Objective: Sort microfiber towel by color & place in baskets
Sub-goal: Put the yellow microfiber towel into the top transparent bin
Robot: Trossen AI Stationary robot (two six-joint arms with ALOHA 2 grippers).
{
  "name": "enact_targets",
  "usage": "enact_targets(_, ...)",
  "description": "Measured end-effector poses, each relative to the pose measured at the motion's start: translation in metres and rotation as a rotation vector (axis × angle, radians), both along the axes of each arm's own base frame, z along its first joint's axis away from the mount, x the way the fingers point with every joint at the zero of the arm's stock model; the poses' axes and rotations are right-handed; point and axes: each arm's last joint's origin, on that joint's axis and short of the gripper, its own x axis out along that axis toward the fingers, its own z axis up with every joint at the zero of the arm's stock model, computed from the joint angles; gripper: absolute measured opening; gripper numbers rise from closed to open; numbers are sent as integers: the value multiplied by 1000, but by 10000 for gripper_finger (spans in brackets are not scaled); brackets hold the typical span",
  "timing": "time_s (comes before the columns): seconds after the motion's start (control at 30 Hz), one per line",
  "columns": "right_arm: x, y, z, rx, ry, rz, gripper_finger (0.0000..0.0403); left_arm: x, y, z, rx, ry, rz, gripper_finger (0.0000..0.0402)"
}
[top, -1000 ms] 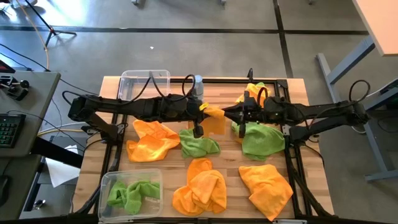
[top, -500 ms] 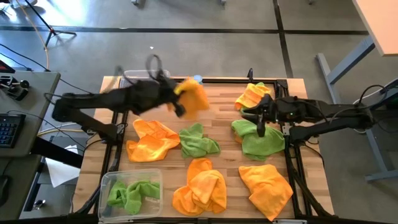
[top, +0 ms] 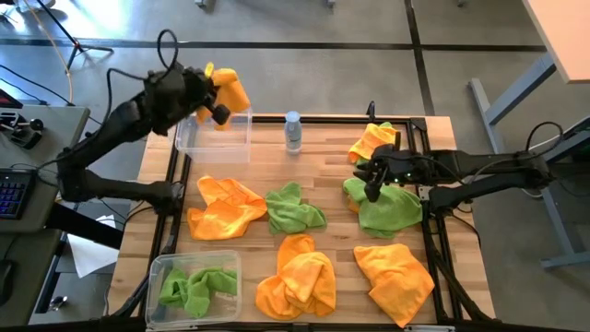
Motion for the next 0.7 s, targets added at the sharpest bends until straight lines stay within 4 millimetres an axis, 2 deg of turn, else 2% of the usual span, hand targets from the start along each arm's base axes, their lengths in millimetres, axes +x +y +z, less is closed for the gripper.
enact_targets(0.17,4,-1,-3,41,-16,-82,117,-14,32,-23,-177,145,-70,0)
enact_targets(0.3,5,-2,0,34,-58,-144,117,-16,57,-46,-286,238,-116,0)
enact_targets(0.47,9,-3,7,10,-142,-178,117,-19,89,-79,-427,394,-82,0)
enact_targets(0.57,10,-4,8,0,-165,-198,117,-19,102,-94,-515,450,-71,0)
enact_targets(0.7,10,-4,8,14,-172,-213,117,-15,110,-113,-642,495,-141,6)
